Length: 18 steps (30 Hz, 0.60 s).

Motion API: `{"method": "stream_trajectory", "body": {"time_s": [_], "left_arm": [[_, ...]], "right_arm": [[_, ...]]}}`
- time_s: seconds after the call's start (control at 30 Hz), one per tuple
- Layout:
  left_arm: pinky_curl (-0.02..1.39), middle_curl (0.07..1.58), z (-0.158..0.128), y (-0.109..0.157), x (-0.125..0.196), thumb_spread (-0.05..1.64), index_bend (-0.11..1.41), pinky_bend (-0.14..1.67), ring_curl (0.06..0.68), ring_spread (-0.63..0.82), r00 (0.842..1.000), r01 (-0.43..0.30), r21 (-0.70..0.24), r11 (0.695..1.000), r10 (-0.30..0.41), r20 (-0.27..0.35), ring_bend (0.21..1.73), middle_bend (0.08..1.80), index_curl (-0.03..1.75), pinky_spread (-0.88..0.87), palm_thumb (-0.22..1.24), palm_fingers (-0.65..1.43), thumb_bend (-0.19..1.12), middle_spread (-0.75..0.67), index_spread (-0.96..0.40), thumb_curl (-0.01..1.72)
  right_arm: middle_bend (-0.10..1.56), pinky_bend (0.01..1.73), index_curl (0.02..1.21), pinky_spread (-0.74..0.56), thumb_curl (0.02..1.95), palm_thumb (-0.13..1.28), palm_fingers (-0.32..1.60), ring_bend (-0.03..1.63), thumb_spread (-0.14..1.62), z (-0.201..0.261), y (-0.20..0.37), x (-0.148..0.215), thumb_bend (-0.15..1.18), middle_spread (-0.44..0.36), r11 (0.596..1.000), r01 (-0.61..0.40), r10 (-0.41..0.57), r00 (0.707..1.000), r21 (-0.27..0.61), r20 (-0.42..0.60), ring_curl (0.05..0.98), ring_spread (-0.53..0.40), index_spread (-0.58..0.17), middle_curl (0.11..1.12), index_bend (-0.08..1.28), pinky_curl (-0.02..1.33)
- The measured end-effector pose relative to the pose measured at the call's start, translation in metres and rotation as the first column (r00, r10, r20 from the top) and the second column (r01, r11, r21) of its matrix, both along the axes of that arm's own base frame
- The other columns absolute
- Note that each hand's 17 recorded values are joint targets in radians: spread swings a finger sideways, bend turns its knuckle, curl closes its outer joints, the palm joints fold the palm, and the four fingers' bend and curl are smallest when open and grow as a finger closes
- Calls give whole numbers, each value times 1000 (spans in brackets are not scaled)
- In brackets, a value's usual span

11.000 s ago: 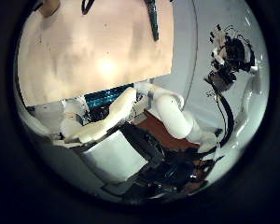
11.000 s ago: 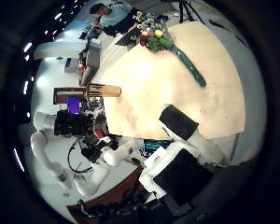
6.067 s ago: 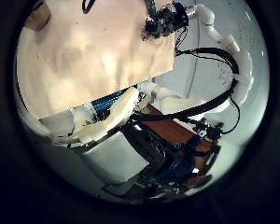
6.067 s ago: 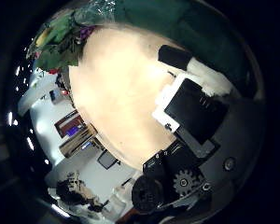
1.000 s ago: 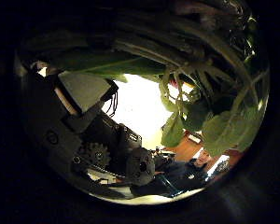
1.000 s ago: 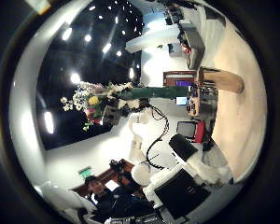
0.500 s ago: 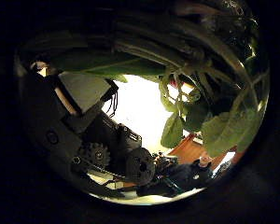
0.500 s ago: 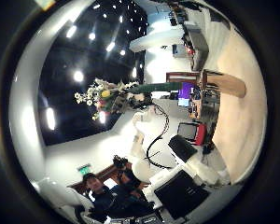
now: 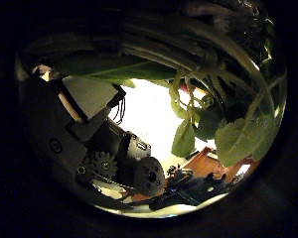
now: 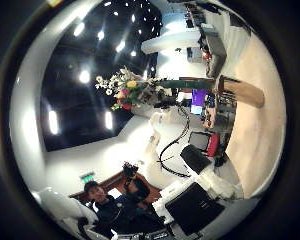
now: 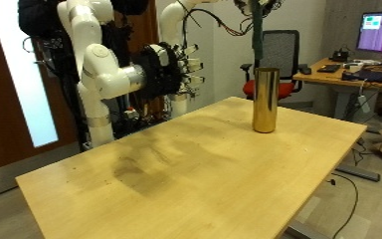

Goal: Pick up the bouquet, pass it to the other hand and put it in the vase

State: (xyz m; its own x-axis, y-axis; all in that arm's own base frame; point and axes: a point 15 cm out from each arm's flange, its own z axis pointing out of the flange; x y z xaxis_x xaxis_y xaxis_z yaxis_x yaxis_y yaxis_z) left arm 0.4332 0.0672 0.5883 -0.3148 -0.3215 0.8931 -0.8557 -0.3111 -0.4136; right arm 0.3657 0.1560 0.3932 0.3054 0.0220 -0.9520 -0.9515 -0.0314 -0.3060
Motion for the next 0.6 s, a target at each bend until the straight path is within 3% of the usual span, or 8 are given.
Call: {"method": "stream_trajectory", "body": {"time_s": [0.27, 0.53, 0.6], "left_arm": [[664, 1135, -26, 15, 16, 121, 1115, 1172, 616, -419, 999, -24, -2, 1000, 23, -40, 1449, 1022, -17, -598, 1179, 987, -21, -601, -727, 926], [660, 1135, -43, 25, 27, 123, 1116, 1168, 619, -418, 1000, -17, -14, 1000, 17, -7, 1452, 1036, -17, -603, 1175, 969, -23, -599, -735, 926], [649, 1131, -50, 29, 31, 147, 1114, 1153, 609, -418, 1000, -14, -17, 1000, 14, 8, 1432, 1033, -19, -613, 1115, 954, -45, -592, -734, 912]], "right_arm": [[182, 346, 290, 247, 534, 882, 37, 308, 951, 1, 1, -1, -22, 97, 1000, -4, 4, 1000, -2, 2, 259, 145, -308, 284, 174, 323], [179, 325, 302, 243, 537, 886, 62, 291, 953, 1, 3, -2, -21, 93, 1000, -8, 8, 1000, -4, 4, 259, 140, -306, 281, 178, 319], [178, 317, 307, 243, 540, 887, 68, 283, 953, 1, 4, -3, -22, 90, 1000, -12, 12, 1000, -3, 4, 259, 139, -307, 280, 181, 318]]}}
